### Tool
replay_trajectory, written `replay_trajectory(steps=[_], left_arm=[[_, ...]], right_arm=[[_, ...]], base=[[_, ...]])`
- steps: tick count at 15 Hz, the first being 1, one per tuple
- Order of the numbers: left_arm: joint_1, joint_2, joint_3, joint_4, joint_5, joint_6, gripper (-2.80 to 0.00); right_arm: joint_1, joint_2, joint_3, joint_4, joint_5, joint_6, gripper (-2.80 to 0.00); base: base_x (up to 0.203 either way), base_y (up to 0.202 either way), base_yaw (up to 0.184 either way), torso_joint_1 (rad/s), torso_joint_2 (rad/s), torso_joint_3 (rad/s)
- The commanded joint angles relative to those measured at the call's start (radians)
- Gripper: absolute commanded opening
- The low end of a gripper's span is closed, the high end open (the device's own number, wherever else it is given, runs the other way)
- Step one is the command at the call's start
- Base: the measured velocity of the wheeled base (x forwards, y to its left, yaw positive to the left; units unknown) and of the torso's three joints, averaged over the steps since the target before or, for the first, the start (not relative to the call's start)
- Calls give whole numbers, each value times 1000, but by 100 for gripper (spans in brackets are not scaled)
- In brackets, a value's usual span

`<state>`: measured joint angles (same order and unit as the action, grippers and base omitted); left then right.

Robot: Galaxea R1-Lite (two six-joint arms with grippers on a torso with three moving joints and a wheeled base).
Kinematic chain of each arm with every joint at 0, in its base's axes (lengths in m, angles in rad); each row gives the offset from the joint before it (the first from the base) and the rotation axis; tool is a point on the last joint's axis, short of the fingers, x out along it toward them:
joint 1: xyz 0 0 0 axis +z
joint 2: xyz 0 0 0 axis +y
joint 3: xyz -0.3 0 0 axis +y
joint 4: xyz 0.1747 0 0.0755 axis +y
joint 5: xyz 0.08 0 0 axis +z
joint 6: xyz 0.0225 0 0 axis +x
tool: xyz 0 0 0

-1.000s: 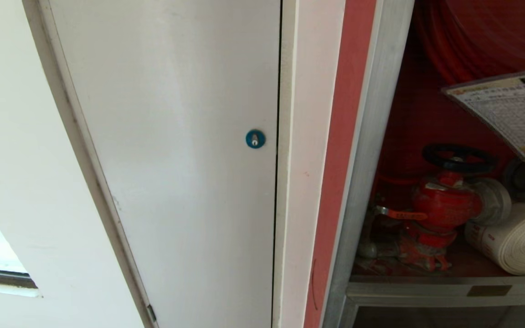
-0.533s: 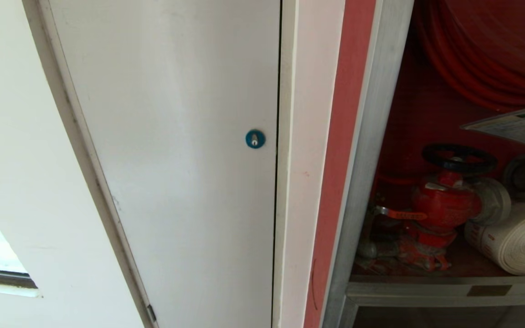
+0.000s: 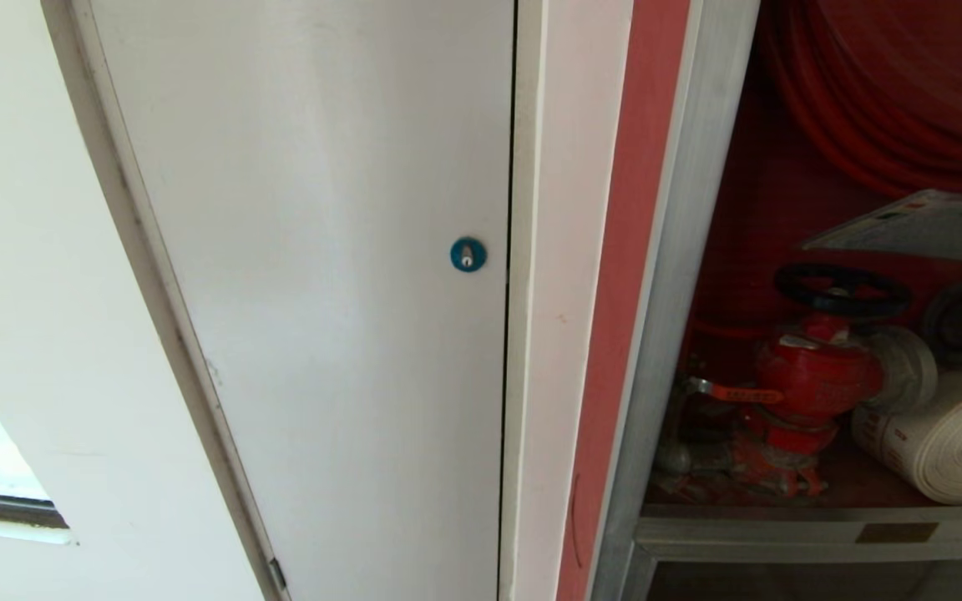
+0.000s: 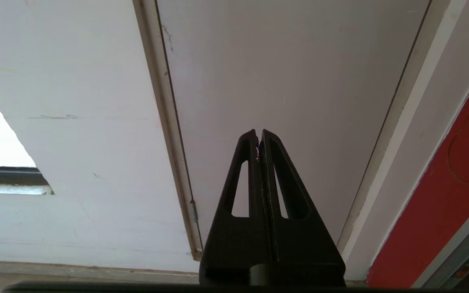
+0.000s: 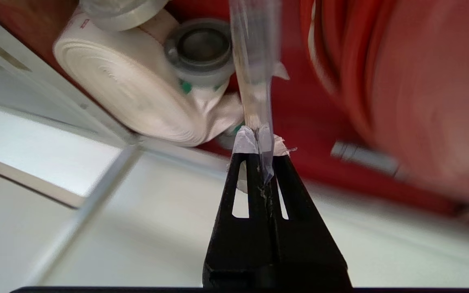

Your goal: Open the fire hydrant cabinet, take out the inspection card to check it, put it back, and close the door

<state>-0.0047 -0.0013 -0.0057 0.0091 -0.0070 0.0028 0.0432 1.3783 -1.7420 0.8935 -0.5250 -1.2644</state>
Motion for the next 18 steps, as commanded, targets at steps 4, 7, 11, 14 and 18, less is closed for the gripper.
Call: replay_trajectory(steps=[4,7,11,14,18], left_arm=[[0,1,0,0,0,0,-280],[0,1,0,0,-1,0,-280],[0,1,0,0,0,0,-280],[0,1,0,0,1,0,-280],[0,1,0,0,0,0,-280]], right_arm=[[-176,88,-68,-27,263,-216,-280],[-271,112,-67,-26,414,-335,-280],[-286,149,-44,-51,424,-336,-280],[-290,166,4,-156,347,-337,-280],[-284,187,24,-163,342,-336,-280]], base=[[0,0,0,0,0,0],[0,0,0,0,0,0],[0,0,0,0,0,0],[0,0,0,0,0,0],[0,0,0,0,0,0]])
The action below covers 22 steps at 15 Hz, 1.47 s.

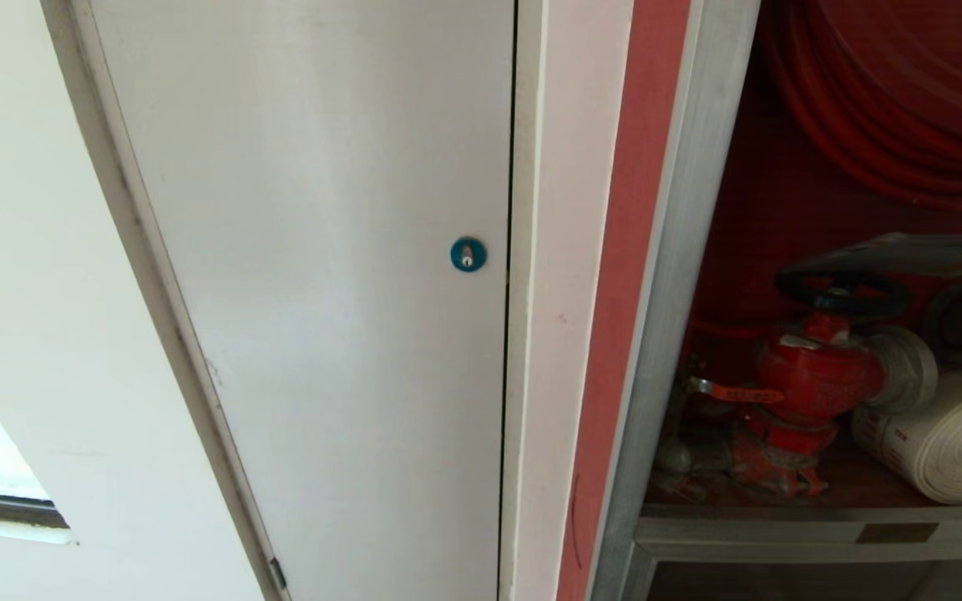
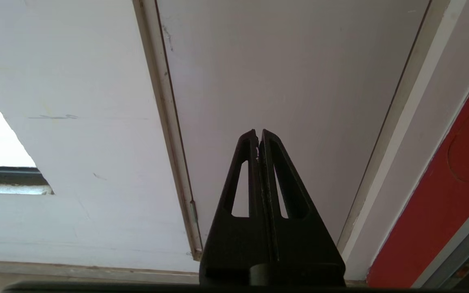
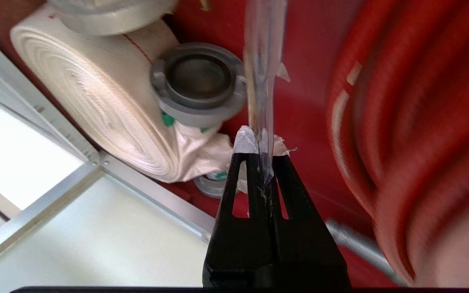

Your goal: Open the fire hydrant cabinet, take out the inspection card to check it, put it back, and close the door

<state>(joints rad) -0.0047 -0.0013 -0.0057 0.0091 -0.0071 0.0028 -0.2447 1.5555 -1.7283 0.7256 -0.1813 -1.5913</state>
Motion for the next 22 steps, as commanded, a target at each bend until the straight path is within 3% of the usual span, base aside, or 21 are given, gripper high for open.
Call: replay_trajectory(steps=[1,11,17,18,22], left_arm=[[0,1,0,0,1,0,-280],[0,1,0,0,-1,0,-280],[0,1,0,0,0,0,-280],[0,1,0,0,-1,0,-280],[0,1,0,0,1,0,-280]], right_arm=[[8,14,20,5,-1,-9,-280],[110,53,56,-64,-57,-11,-280],[125,48,75,-64,-86,-16,-280],[128,46,77,-64,-87,-16,0],[140,29,92,-66,-107,-16,0]], base=[[0,0,0,0,0,0],[0,0,0,0,0,0],[0,0,0,0,0,0],[0,0,0,0,0,0],[0,0,0,0,0,0]])
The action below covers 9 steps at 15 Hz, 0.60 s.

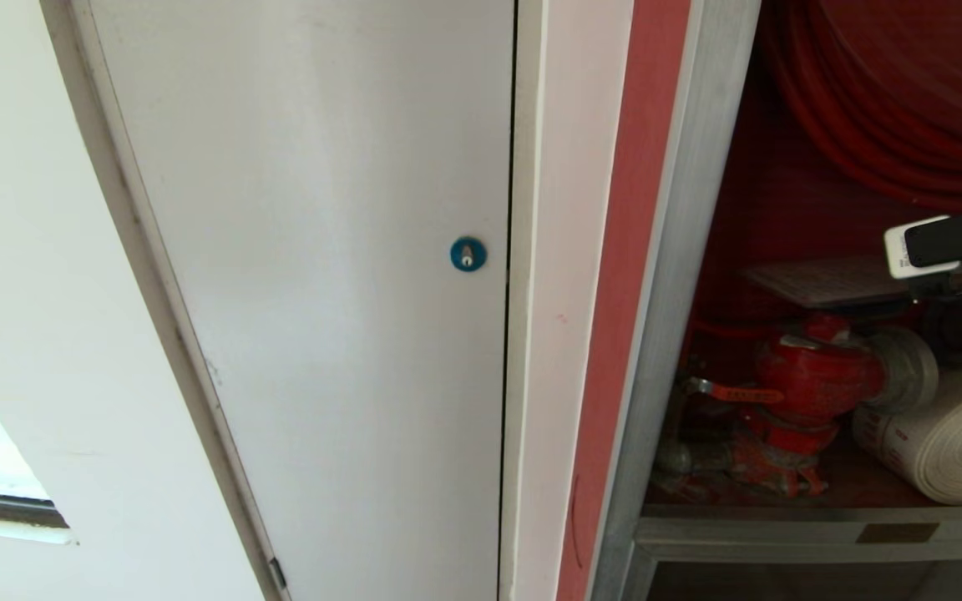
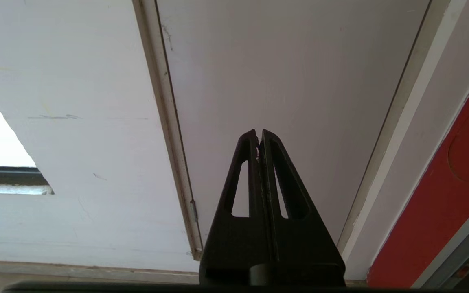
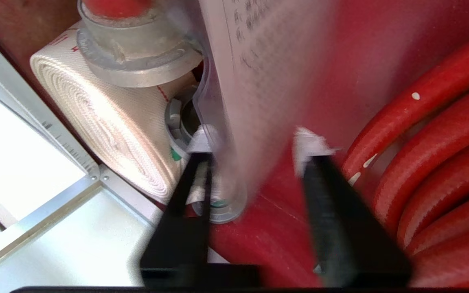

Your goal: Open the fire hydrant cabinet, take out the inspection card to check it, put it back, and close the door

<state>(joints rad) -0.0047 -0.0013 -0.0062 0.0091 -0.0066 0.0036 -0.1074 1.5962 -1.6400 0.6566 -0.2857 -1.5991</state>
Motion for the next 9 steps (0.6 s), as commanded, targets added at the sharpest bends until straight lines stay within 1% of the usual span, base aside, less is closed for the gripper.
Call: replay_trajectory(steps=[1,4,9], left_arm=[[0,1,0,0,0,-1,-280],[0,1,0,0,0,-1,-280],[0,1,1,0,0,-1,-280]], right_arm=[[4,-15,3,2,-5,-9,0],[13,-42,25,5,-9,-9,0],[21,-111,129,3,15,-4,0]], base=[[0,0,0,0,0,0],[0,0,0,0,0,0],[0,0,0,0,0,0]])
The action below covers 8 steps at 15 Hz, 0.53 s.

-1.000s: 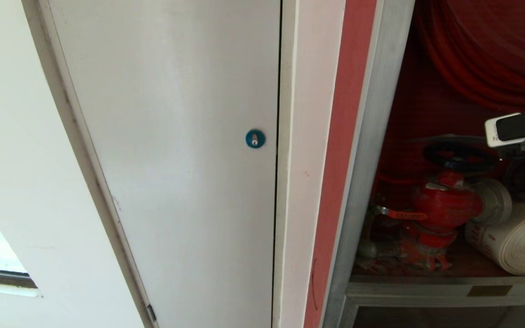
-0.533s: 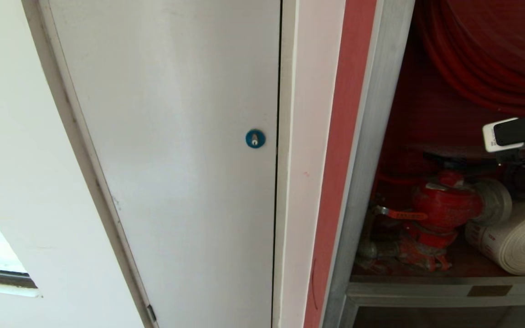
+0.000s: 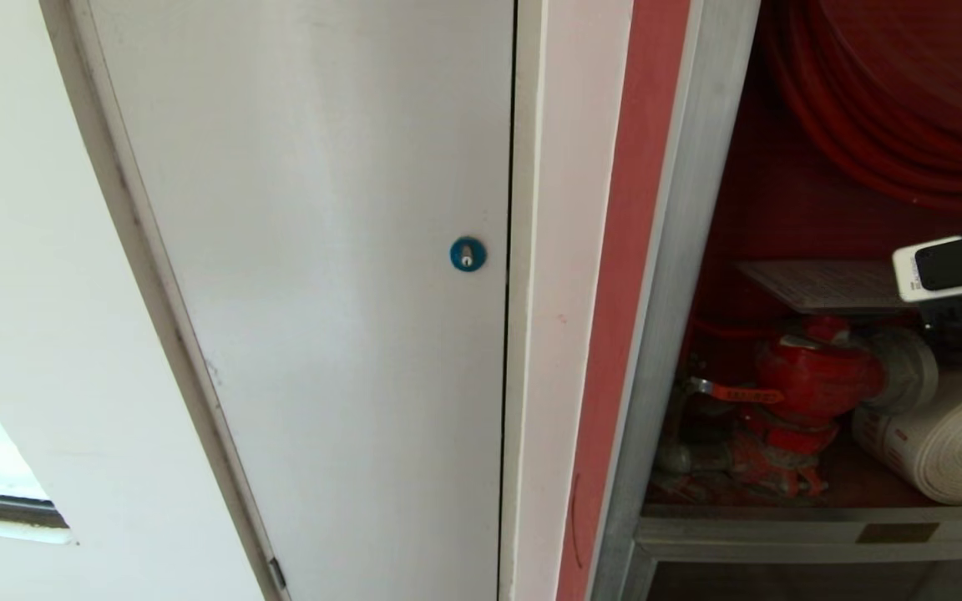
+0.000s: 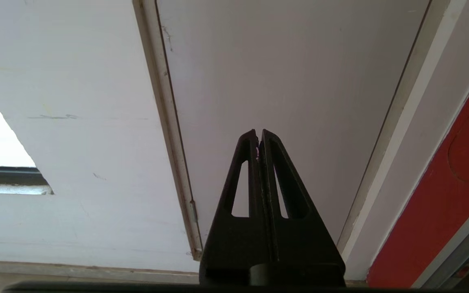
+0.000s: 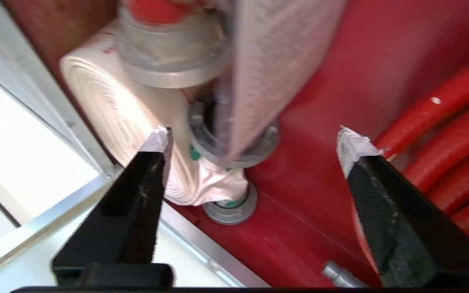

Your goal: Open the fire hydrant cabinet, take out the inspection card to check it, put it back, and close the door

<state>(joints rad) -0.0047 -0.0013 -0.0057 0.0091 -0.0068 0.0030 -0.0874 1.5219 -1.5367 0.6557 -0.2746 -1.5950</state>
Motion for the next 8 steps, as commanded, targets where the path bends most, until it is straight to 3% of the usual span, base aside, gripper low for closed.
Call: replay_trajectory(steps=[1,6,7,8], left_arm=[[0,1,0,0,0,0,-280],[0,1,0,0,1,-1,-280],[0,1,0,0,1,0,-280],[0,1,0,0,1,0,-280]], right_arm=[[1,-58,40,5,14,-8,0],[0,-196,108,13,34,-7,0],[0,-226,122,22,35,-6,-280],[0,-254,132,35,36,6,-280]], base=[[0,0,0,0,0,0],[0,0,0,0,0,0],[0,0,0,0,0,0],[0,0,0,0,0,0]])
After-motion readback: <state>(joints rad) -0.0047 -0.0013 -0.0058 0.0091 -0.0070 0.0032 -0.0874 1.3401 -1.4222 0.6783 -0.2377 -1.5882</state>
